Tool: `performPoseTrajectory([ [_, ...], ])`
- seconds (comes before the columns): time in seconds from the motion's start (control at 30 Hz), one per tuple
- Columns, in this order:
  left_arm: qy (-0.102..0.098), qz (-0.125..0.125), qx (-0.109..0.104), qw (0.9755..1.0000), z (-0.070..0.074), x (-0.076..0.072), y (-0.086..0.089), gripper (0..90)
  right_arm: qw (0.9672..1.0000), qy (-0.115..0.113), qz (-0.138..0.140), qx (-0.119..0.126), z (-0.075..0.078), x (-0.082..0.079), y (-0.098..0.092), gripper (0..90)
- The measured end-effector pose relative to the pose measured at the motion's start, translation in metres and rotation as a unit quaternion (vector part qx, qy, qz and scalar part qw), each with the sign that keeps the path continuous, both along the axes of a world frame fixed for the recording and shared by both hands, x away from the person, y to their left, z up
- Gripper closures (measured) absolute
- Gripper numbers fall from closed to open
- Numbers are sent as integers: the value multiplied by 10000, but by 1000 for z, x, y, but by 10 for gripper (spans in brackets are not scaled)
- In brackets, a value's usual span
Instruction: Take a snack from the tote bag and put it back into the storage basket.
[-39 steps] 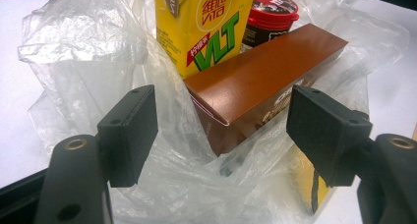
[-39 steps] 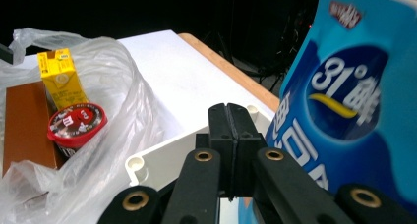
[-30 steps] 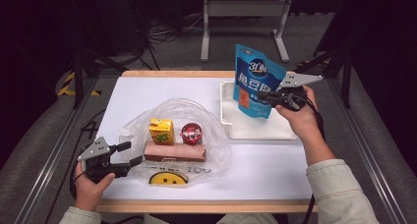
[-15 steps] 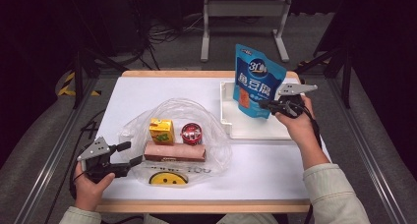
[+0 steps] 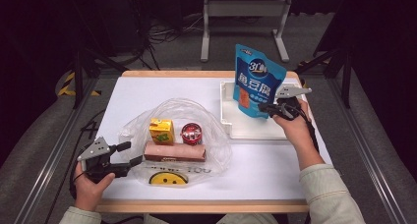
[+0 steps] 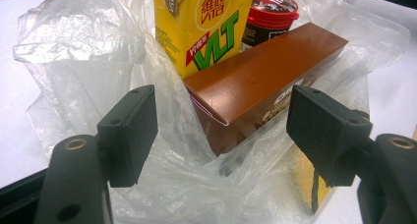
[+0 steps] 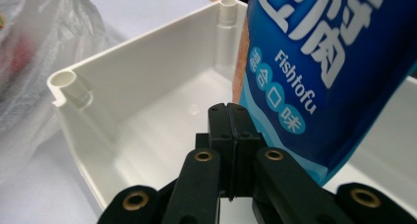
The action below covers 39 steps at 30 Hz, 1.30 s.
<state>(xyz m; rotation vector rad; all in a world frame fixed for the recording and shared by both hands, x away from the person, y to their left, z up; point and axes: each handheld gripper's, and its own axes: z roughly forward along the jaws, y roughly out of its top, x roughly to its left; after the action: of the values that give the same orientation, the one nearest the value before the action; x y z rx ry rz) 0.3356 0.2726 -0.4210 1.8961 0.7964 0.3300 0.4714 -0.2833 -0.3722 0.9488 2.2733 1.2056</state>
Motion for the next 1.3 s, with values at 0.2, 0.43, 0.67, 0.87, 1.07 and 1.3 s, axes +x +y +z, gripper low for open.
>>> performPoseTrajectory([
  [0.2,-8,-11,20,10000,0,0,0,284,9999,80,-114,-60,-6,4,-1,898],
  [0.43,-6,-13,16,10000,0,0,0,284,9992,118,-350,-151,-11,9,-2,899],
  [0.67,-7,-21,13,10000,0,0,0,283,9977,158,-621,-215,-14,12,-3,899],
  [0.87,-3,-15,14,10000,0,0,0,283,9956,224,-852,-303,-15,16,-4,899],
  [1.07,-11,-22,17,10000,0,0,0,283,9929,285,-1105,-333,-18,21,-8,899],
  [1.3,16,-4,1,10000,0,0,0,283,9898,300,-1358,-319,-18,27,-14,899],
])
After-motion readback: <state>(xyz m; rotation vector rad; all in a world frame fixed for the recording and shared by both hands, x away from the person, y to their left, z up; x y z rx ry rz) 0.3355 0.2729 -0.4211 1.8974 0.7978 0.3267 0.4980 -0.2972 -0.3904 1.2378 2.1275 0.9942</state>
